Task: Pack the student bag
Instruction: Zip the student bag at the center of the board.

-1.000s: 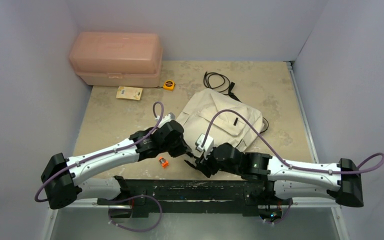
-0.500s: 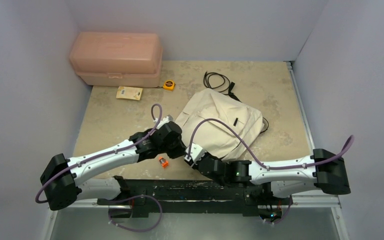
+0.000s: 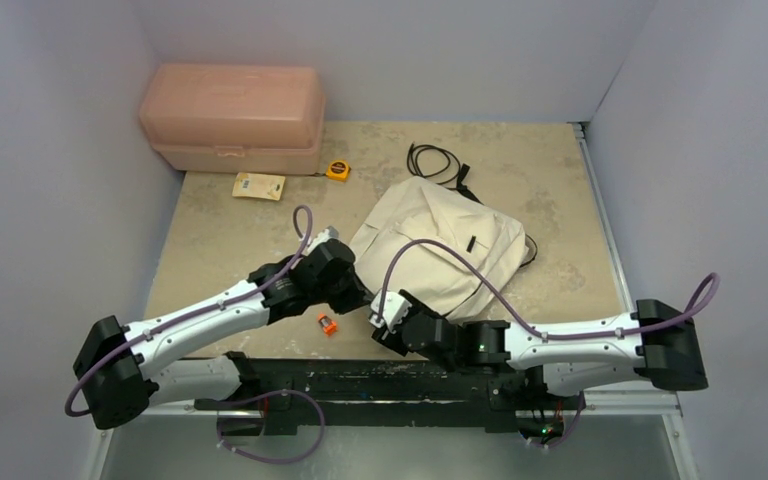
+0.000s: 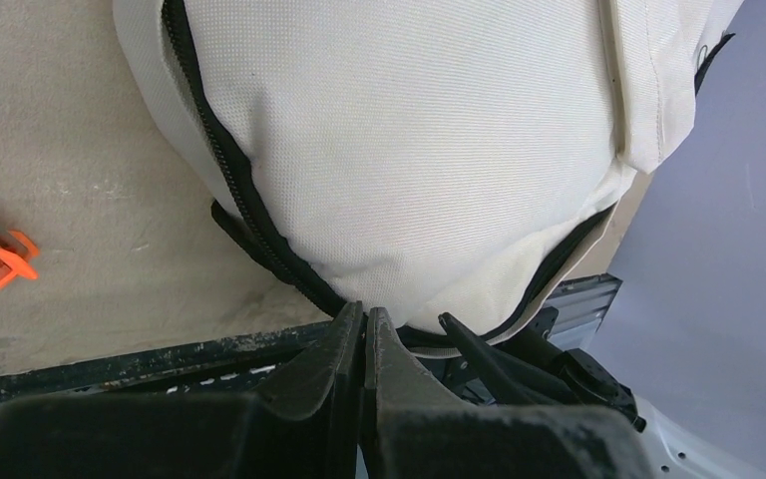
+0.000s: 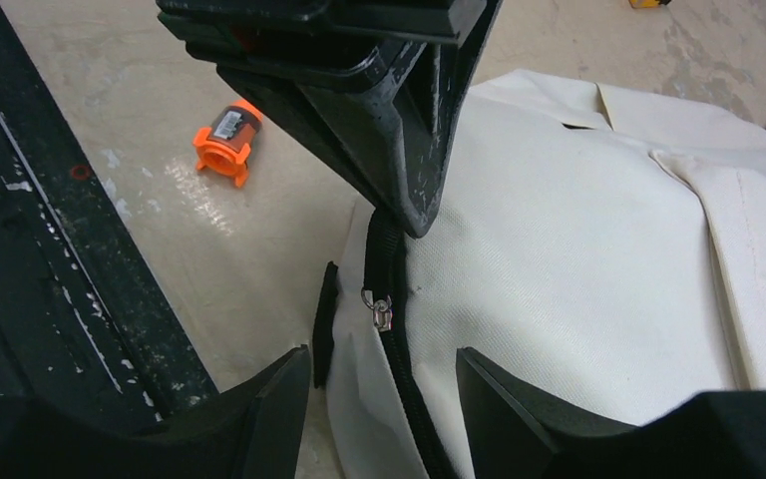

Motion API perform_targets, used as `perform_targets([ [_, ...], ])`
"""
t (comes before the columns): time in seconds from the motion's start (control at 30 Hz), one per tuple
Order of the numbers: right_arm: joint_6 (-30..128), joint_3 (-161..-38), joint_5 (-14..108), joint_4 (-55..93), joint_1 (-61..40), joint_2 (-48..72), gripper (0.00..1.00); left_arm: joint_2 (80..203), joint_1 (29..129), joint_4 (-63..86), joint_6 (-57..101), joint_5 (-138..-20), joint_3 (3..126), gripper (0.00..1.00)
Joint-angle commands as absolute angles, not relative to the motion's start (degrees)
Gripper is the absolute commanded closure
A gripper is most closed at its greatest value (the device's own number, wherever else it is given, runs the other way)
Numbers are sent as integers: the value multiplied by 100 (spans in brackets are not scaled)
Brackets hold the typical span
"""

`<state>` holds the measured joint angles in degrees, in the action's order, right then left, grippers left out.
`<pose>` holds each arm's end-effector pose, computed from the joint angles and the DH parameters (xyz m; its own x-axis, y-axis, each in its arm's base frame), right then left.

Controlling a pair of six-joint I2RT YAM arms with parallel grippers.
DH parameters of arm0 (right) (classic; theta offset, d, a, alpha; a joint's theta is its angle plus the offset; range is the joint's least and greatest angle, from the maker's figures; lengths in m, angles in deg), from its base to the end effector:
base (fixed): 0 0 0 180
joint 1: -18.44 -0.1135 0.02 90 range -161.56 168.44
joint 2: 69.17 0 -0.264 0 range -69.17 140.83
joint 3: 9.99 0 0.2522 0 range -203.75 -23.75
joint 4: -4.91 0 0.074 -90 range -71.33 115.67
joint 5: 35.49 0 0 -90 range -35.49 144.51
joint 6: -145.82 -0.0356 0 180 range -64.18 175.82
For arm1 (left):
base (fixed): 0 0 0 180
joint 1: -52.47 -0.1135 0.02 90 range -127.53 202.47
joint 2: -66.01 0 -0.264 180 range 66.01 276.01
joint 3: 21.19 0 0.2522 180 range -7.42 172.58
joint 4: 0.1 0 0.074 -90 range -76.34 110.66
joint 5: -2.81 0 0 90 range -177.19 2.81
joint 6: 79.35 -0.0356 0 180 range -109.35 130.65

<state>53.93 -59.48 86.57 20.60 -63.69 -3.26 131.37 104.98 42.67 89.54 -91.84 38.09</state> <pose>0.0519 0.2375 0.2278 -0.0984 -0.5077 -0.8559 -0.7751 0.5785 -0.2541 0.1440 -0.1829 0.2443 -0.8325 -0.5217 -0.1867 -0.3036 0.7113 -0.6339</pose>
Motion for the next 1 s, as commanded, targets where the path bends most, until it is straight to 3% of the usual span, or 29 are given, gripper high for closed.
perform_targets([
  [0.0, 5726, -6080, 8794, 1954, -6382, -104, 40, 12912, 10459, 4355, 8975, -9228, 3805, 100],
  [0.1, 5409, -6281, 9938, 2321, -6410, 424, 43, 12845, 10451, 4442, 8998, -9292, 3806, 100],
  [0.17, 5284, -6300, 10386, 2401, -6441, 484, 50, 12812, 10455, 4514, 9029, -9319, 3801, 100],
  [0.4, 5007, -6095, 10361, 2307, -6452, -275, 100, 12687, 10169, 4648, 9190, -9666, 3495, 100],
  [0.57, 4538, -5789, 10217, 2346, -6448, -1063, 100, 12753, 8987, 4256, 8508, -9588, 3475, 100],
  [0.77, 4742, -5632, 9248, 2210, -6452, -1473, 100, 13598, 7668, 4670, 7197, -9491, 4863, 100],
  [0.93, 4374, -5486, 9255, 2291, -6455, -2030, 100, 14669, 7287, 4593, 6520, -8784, 5626, 100],
  [0.97, 4065, -5479, 9330, 2409, -6458, -2151, 96, 14784, 7305, 4608, 6467, -8680, 5675, 100],
])
